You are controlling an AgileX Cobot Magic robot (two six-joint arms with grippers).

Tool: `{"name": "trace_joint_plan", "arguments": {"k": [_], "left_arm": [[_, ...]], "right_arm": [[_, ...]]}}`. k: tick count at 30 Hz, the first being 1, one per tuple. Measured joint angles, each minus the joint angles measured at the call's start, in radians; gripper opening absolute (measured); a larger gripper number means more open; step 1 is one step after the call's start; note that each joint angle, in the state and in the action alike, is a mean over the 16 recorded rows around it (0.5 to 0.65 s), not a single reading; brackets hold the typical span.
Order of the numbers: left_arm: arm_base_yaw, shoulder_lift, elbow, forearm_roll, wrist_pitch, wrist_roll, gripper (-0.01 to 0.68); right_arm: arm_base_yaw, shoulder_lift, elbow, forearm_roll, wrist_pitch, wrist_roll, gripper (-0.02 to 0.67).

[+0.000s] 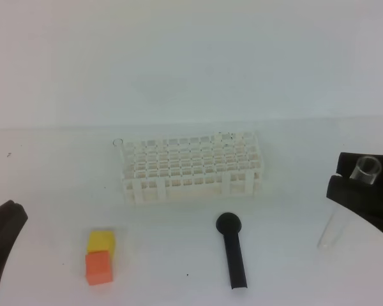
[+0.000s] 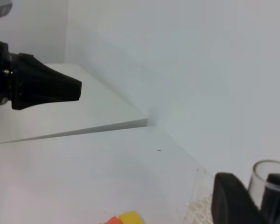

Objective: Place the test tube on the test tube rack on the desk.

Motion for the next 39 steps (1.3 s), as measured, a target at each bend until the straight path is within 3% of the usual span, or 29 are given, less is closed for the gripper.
{"name": "trace_joint_plan", "arguments": {"k": [8,14,31,39], "left_arm": [[0.004,0.000,0.000,0.013,-0.002,0.001,-0.001],[0.056,-0.001,0.007,0.018,-0.028,0.001,-0.001],[0.436,-0.202,0.128,0.019,-0.042,-0.001,-0.001],[0.516,-0.329,0.208,0.019,-0.012,-0.001,-0.001]], "right_arm": [[0.000,0.000,0.000,0.000,0.000,0.000,0.120],[0.000,0.000,0.000,0.000,-0.001,0.000,0.120],[0.000,0.054,0.000,-0.001,-0.005,0.000,0.120],[0.000,0.101,0.000,-0.001,-0.008,0.000,0.120]]}}
